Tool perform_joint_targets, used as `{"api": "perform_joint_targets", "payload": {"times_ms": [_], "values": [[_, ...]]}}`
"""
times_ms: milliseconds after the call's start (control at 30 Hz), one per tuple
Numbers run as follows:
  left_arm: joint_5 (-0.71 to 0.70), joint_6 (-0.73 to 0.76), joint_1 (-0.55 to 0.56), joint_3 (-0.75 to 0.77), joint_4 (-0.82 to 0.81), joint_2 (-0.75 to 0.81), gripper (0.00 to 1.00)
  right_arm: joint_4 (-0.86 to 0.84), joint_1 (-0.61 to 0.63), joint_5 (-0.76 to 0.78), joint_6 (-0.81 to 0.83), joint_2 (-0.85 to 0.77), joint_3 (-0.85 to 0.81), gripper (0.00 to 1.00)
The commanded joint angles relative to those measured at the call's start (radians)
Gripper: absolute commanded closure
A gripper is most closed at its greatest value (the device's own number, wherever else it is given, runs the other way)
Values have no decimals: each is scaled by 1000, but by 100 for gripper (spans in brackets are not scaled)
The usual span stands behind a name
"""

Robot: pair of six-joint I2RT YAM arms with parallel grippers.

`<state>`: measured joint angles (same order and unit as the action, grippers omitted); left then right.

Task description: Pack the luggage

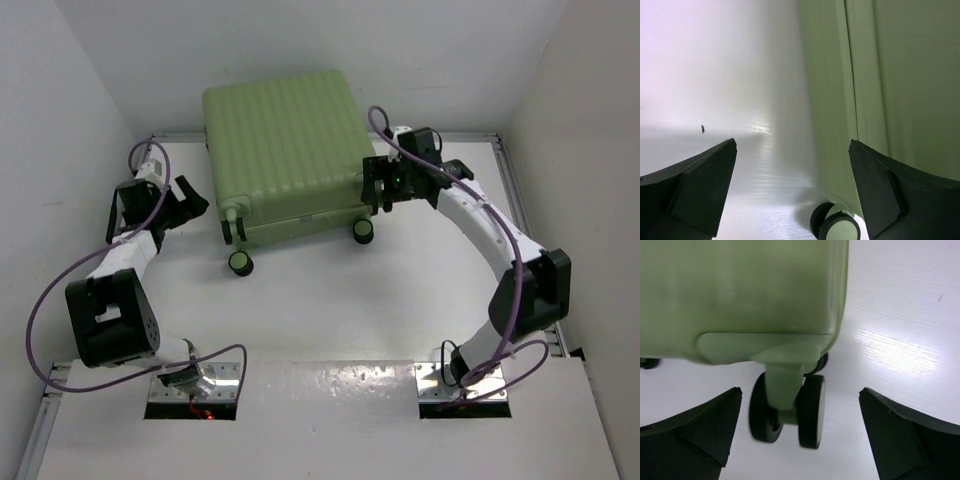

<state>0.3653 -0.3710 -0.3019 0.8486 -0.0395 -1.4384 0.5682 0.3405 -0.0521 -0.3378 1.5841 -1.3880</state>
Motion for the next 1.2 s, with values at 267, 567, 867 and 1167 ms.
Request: {"api": "perform_joint_targets", "payload": {"times_ms": [267, 567, 867, 1167], "values": [[-39, 37, -54, -89, -23, 110, 3, -87, 66, 114, 241, 131, -92, 52], [-29, 17, -63, -108, -63, 110, 3, -275, 95, 55, 377, 15, -79, 100], [-20, -5, -54, -108, -63, 101, 3, -346, 106, 87, 382, 56, -97, 100], [-41, 14, -45, -77, -24, 92, 2, -254, 31, 101, 229, 96, 0, 80]]}}
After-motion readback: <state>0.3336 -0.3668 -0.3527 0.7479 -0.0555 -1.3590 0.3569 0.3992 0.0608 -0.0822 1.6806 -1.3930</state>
